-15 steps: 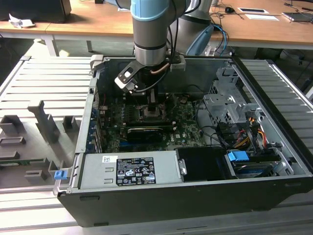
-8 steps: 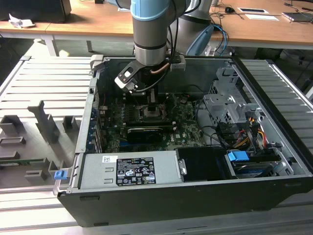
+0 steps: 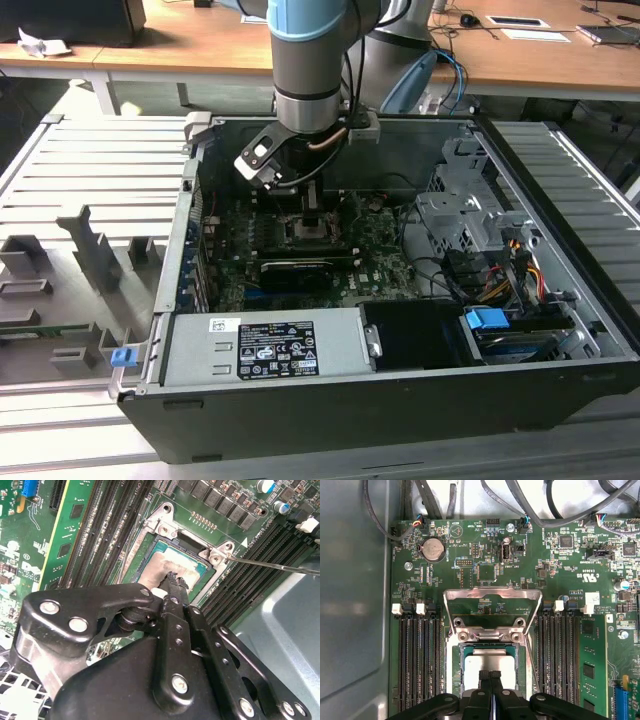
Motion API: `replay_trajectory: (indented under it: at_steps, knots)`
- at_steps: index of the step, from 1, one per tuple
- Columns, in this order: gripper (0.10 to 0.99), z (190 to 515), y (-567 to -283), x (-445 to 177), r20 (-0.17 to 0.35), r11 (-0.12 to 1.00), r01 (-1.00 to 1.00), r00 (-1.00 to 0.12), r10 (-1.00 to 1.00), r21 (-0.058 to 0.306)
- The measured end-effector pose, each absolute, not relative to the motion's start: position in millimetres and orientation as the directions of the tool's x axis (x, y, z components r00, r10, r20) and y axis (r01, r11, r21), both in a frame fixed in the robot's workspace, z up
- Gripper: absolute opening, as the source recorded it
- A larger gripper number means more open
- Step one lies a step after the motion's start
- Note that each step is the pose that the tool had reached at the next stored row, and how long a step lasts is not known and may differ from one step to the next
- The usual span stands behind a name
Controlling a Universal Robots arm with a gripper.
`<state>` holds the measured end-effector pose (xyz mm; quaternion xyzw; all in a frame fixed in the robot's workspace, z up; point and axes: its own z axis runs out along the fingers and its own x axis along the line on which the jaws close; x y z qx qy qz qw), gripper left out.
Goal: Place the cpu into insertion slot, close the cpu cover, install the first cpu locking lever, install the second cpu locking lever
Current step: 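Place the cpu into insertion slot, then close the cpu cover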
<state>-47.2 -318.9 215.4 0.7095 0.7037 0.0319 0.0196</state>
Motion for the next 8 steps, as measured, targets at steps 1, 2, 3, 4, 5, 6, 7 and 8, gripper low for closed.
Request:
replay_trajectory:
  at_steps: [1, 2, 3, 4, 5, 6, 7, 8]
  knots:
    - [0.106, 215.5, -318.9, -47.2, 0.017, -0.009, 0.997, 0.008, 1.0, 0.073]
    - [0.106, 215.7, -318.9, -47.2, 0.017, -0.009, 0.997, 0.008, 1.0, 0.073]
    - [0.106, 216.2, -318.9, -47.2, 0.017, -0.009, 0.997, 0.008, 1.0, 0.072]
    - [0.106, 216.2, -318.9, -46.7, 0.017, -0.009, 0.997, 0.008, 1.0, 0.072]
    - [0.106, 216.3, -319.1, -43.6, 0.017, -0.009, 0.997, 0.008, 1.0, 0.072]
    - [0.106, 216.2, -319.2, -42.9, 0.017, -0.009, 0.997, 0.008, 1.0, 0.072]
    - [0.106, 216.2, -319.2, -42.9, 0.017, -0.009, 0.997, 0.008, 1.0, 0.072]
    - [0.106, 216.2, -319.2, -42.8, 0.018, -0.009, 0.997, 0.008, 1.0, 0.072]
